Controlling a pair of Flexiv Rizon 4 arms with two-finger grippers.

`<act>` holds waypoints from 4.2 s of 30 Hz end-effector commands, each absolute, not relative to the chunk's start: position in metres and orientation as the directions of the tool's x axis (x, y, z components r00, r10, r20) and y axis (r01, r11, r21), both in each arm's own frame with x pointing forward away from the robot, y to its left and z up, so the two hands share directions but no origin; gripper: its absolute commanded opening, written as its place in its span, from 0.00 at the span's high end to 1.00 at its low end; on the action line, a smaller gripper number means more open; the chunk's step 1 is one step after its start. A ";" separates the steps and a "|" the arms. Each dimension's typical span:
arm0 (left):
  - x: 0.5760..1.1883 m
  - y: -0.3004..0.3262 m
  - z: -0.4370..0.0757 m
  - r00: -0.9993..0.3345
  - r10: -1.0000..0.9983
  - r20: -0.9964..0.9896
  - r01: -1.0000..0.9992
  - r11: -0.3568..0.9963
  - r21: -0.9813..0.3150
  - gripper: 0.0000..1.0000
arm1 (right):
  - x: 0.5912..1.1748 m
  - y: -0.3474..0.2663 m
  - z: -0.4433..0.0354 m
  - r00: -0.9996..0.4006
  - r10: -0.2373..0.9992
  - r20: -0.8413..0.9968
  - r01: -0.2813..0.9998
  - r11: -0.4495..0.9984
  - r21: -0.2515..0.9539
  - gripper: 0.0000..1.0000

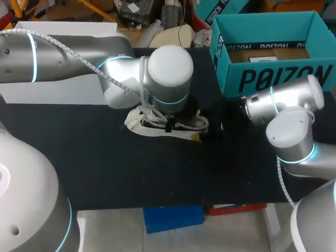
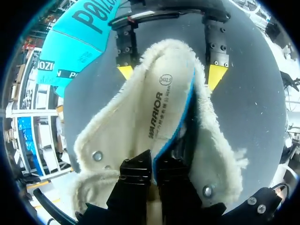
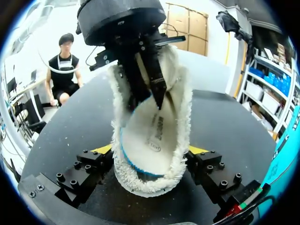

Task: Take the shoe out of the shoebox, open the shoe tongue, remove and reinsert the insole, then place the shoe into the shoebox

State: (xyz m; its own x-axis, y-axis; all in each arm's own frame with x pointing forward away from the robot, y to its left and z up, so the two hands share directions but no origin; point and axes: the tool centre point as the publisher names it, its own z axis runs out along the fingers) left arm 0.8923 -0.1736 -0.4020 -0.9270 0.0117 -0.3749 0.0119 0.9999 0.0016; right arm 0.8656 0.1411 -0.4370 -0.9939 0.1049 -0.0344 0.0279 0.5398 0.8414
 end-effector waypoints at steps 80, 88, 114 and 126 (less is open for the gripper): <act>0.858 -0.245 -0.371 -0.814 0.301 -0.498 0.436 0.882 -0.180 1.00 | 0.862 0.143 -0.441 -0.994 0.101 -0.032 0.028 0.541 0.840 1.00; 0.833 -0.220 -0.340 -0.808 0.289 -0.514 0.456 0.858 -0.236 1.00 | 0.862 0.143 -0.441 -0.994 0.101 -0.032 0.028 0.541 0.840 1.00; 0.759 -0.213 -0.125 -0.996 0.089 0.031 0.014 0.462 -0.887 1.00 | 0.862 0.143 -0.441 -0.994 0.101 -0.032 0.028 0.541 0.840 1.00; 0.759 -0.213 -0.125 -0.996 0.089 0.031 0.014 0.462 -0.887 1.00 | 0.862 0.143 -0.441 -0.994 0.101 -0.032 0.028 0.541 0.840 1.00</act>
